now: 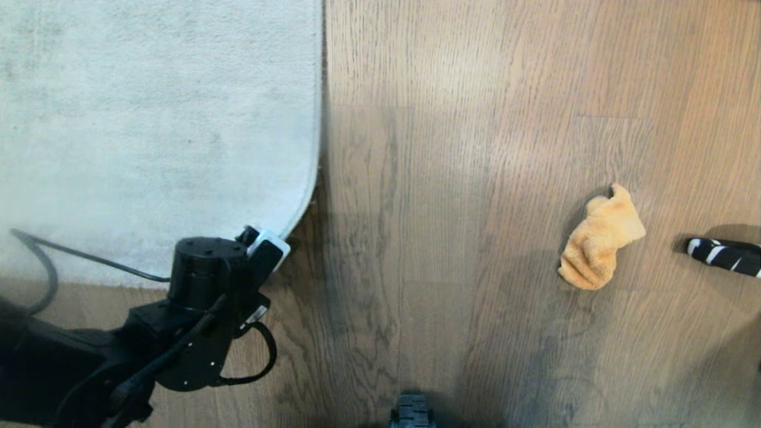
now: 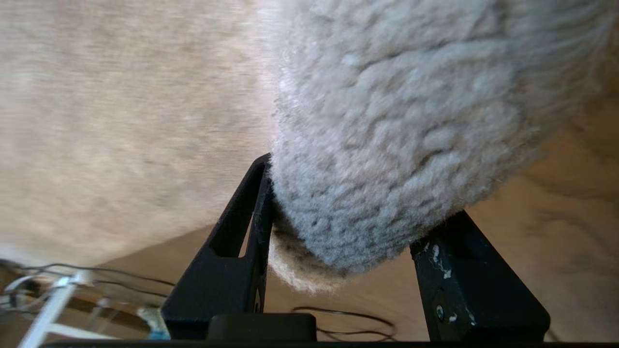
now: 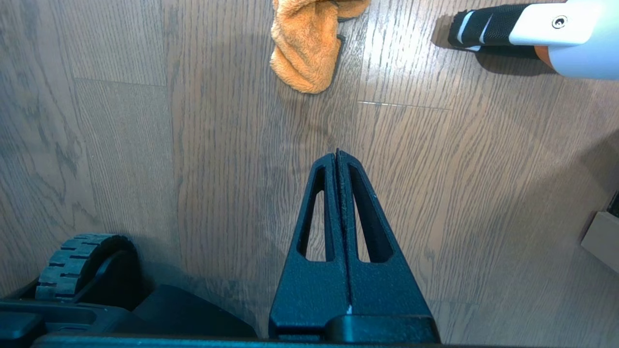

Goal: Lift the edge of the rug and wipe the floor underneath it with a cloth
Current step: Lift up the carpet

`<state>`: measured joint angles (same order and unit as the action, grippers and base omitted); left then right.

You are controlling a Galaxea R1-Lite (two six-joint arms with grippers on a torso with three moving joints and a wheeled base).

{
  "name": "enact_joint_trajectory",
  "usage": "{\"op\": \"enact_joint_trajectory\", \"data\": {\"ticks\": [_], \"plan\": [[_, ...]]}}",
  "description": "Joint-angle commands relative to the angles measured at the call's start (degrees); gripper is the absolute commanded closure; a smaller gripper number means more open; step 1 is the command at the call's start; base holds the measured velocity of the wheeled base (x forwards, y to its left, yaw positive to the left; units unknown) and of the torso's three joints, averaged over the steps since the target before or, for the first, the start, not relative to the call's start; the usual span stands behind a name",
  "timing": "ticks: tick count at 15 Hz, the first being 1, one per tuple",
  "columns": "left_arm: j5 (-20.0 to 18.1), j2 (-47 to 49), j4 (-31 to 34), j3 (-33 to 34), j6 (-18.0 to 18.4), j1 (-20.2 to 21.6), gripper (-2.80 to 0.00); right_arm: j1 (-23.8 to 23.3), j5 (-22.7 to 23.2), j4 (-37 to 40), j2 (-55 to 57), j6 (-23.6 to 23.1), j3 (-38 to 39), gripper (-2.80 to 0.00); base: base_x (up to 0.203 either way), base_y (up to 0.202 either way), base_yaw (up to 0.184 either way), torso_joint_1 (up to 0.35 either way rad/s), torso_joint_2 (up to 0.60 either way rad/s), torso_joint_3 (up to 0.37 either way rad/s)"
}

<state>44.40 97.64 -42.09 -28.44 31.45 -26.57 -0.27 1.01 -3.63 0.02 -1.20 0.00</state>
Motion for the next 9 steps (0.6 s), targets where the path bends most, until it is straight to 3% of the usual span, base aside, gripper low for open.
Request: {"op": "enact_joint_trajectory", "data": {"ticks": [1,5,7,9], "plan": [[0.3,-3.7,-0.7,0.1,2.7,2.3,0.00,0.0,0.0,-0.1,0.0,0.0,0.0,0.00,0.000,0.000,0.000,0.000,0.00,0.000],[-0.1,-5.6,-0.4,-0.2,3.3,4.7,0.00,0.0,0.0,-0.1,0.0,0.0,0.0,0.00,0.000,0.000,0.000,0.000,0.00,0.000],[-0.7,-8.2,-0.4,0.1,5.6,7.8,0.00,0.0,0.0,-0.1,0.0,0.0,0.0,0.00,0.000,0.000,0.000,0.000,0.00,0.000],[-5.0,-9.1,-0.4,0.1,6.5,10.2,0.00,0.0,0.0,-0.1,0.0,0.0,0.0,0.00,0.000,0.000,0.000,0.000,0.00,0.000]]}}
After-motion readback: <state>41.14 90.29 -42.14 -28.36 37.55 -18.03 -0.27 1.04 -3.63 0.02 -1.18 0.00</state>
